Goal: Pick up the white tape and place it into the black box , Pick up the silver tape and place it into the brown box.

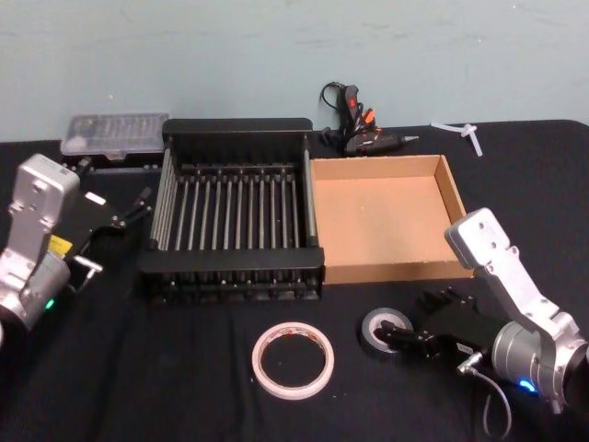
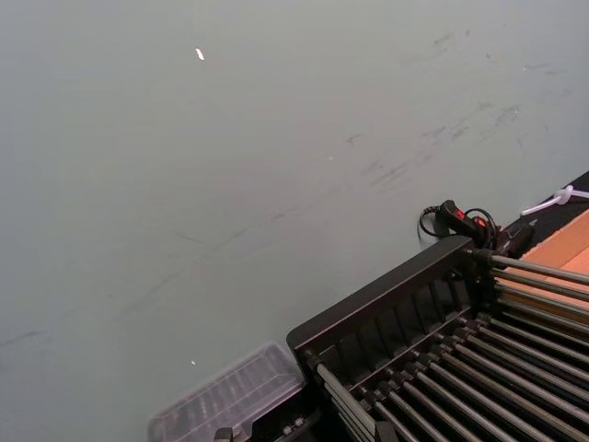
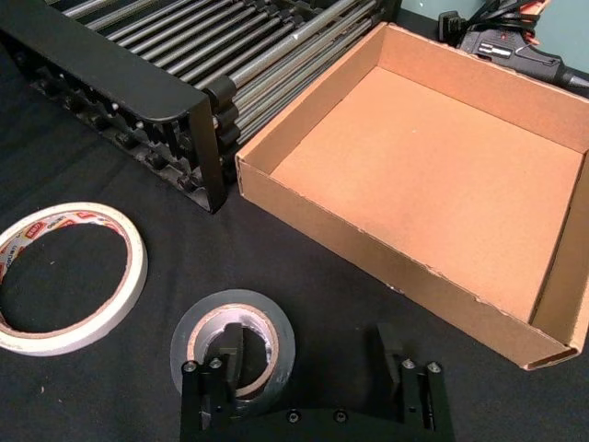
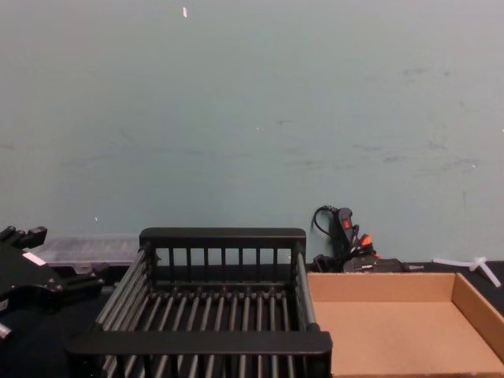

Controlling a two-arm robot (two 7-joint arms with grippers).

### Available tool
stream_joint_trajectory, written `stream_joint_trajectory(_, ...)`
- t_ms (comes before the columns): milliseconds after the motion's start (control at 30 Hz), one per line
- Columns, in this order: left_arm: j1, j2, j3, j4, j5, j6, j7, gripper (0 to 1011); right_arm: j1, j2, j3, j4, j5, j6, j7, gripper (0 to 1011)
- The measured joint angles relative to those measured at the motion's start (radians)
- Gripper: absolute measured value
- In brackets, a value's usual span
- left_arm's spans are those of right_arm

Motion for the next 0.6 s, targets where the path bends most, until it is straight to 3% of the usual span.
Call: stream_joint_trajectory(600,0.0,0.0,0.0,0.0,0.0,0.0,0.0,1001,0.0,0.002,0.0,-0.001,0.002,-0.001,-0.002,416)
